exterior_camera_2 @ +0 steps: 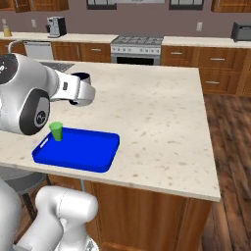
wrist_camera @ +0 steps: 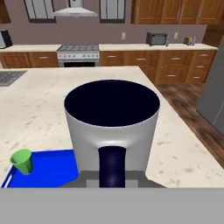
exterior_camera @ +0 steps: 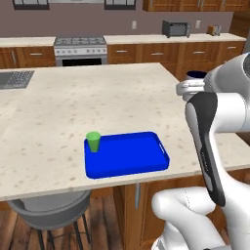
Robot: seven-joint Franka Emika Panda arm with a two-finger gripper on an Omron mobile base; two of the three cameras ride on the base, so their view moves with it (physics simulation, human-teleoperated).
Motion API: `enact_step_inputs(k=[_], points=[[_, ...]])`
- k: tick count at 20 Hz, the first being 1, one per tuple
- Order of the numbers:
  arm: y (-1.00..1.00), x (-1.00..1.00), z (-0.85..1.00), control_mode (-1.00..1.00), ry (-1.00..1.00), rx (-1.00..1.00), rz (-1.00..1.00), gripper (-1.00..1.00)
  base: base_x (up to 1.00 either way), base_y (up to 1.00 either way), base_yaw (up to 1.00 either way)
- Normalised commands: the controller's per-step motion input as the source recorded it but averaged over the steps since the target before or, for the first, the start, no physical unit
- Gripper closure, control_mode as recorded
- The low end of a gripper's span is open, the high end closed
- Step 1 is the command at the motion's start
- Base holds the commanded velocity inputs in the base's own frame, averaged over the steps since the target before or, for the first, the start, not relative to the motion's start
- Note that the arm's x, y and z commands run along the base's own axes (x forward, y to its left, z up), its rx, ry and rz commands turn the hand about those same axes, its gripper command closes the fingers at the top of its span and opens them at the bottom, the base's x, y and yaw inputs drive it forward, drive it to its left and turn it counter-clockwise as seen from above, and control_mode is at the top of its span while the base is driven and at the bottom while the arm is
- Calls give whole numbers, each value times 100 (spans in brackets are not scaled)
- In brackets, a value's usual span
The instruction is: There is a tray on the dining counter. Grab the cup, mug, and pitcher and place them on the tray. The pitcher may be placed next to the tray if it cannot fit the tray.
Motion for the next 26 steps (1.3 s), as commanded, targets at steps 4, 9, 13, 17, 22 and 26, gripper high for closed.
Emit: enact_step_inputs(k=[4, 9, 13, 17, 22, 26], points=[[0, 0, 0, 100, 0, 0, 0, 100, 1, 1, -1], [0, 0, -2, -100, 2, 0, 0, 100, 0, 0, 0], [4, 9, -45, -100, 7, 0, 20, 100, 0, 0, 0], [13, 11, -71, -100, 9, 0, 30, 100, 0, 0, 0], [29, 26, -64, -100, 13, 1, 23, 100, 0, 0, 0], [31, 31, -77, -100, 9, 0, 16, 100, 0, 0, 0]])
